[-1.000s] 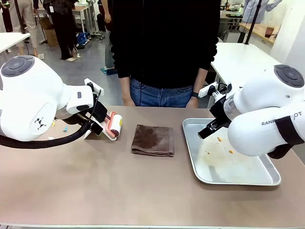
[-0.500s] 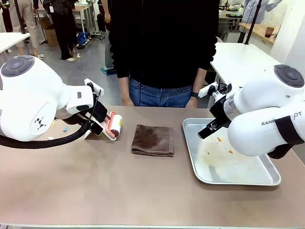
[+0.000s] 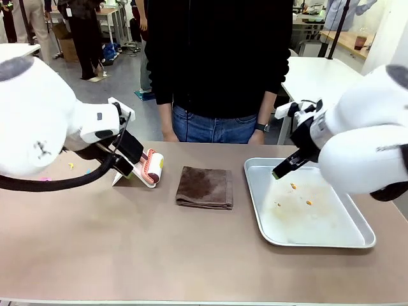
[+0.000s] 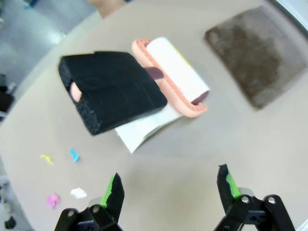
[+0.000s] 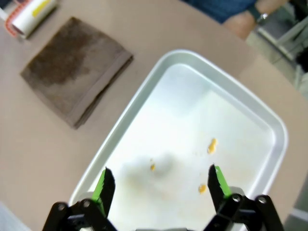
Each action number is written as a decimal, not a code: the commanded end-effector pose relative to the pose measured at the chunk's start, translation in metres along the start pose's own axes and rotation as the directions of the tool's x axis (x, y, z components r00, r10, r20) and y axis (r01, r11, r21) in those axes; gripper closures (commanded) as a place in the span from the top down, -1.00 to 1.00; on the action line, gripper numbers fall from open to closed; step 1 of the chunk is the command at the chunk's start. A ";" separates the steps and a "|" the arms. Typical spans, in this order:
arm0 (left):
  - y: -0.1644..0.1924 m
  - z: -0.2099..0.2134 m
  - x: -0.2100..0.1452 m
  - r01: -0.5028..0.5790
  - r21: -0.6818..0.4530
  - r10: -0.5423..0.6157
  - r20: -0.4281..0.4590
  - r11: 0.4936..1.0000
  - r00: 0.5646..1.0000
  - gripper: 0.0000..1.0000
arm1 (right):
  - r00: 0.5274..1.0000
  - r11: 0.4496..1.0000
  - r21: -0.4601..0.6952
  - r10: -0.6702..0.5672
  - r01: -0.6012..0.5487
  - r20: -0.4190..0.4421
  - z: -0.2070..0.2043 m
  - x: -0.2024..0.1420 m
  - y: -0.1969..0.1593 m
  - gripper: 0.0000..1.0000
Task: Clean the surface of the table.
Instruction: Hold the Lint Roller with your left hand and the towel with your right hand.
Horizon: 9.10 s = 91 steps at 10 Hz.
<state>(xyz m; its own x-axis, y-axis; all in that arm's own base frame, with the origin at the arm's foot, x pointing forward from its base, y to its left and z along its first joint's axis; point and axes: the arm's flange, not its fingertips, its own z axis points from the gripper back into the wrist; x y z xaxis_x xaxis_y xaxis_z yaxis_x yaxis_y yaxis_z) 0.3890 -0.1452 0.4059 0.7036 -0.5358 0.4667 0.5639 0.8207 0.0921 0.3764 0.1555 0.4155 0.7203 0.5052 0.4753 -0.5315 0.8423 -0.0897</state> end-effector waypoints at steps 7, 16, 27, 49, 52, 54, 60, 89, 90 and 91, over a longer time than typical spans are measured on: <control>0.126 0.124 -0.079 -0.272 -0.543 0.323 0.000 0.794 0.946 1.00 | 0.888 0.778 0.486 -0.460 0.397 0.010 0.134 -0.108 -0.062 1.00; 0.192 0.077 -0.193 -0.345 -0.874 0.740 0.024 0.342 0.673 1.00 | 0.630 0.303 0.763 -0.757 0.571 -0.171 0.075 -0.200 -0.218 1.00; 0.200 0.076 -0.188 -0.410 -0.844 0.728 -0.033 0.347 0.685 1.00 | 0.600 0.311 0.716 -0.778 0.625 -0.187 0.066 -0.201 -0.205 1.00; 0.097 0.028 0.059 -0.508 -0.477 0.396 -0.321 0.717 0.860 1.00 | 0.826 0.817 0.128 -0.547 0.562 -0.134 -0.016 0.084 0.072 1.00; 0.103 0.025 0.070 -0.585 -0.308 0.512 -0.290 0.750 0.809 1.00 | 0.753 0.765 -0.006 -0.635 0.644 -0.174 -0.048 0.108 0.085 1.00; 0.108 0.011 0.085 -0.620 -0.263 0.550 -0.295 0.740 0.782 1.00 | 0.707 0.731 -0.063 -0.675 0.679 -0.208 -0.074 0.121 0.092 1.00; 0.133 -0.031 0.099 -0.707 -0.230 0.629 -0.332 0.669 0.703 1.00 | 0.712 0.762 -0.120 -0.640 0.636 -0.290 -0.117 0.139 0.108 1.00; 0.153 -0.058 0.072 -0.647 -0.397 0.536 -0.365 0.651 0.762 -0.19 | 0.676 0.781 -0.237 -0.621 0.578 -0.397 -0.196 0.134 0.096 -0.05; 0.153 -0.058 0.072 -0.641 -0.406 0.530 -0.360 0.651 0.767 -0.19 | 0.675 0.782 -0.238 -0.619 0.576 -0.402 -0.196 0.134 0.096 -0.20; 0.152 -0.058 0.072 -0.636 -0.418 0.529 -0.354 0.648 0.771 -1.00 | 0.672 0.783 -0.237 -0.618 0.576 -0.408 -0.197 0.134 0.096 -1.00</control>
<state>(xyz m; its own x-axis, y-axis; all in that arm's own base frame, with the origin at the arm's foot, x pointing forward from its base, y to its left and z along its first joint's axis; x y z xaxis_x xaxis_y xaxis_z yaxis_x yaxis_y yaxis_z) 0.5504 -0.0727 0.4032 0.9968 -0.0299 0.0744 0.0683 0.8020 -0.5935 0.5064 0.3466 0.3023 0.9926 -0.1152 0.0384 0.1159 0.9931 -0.0164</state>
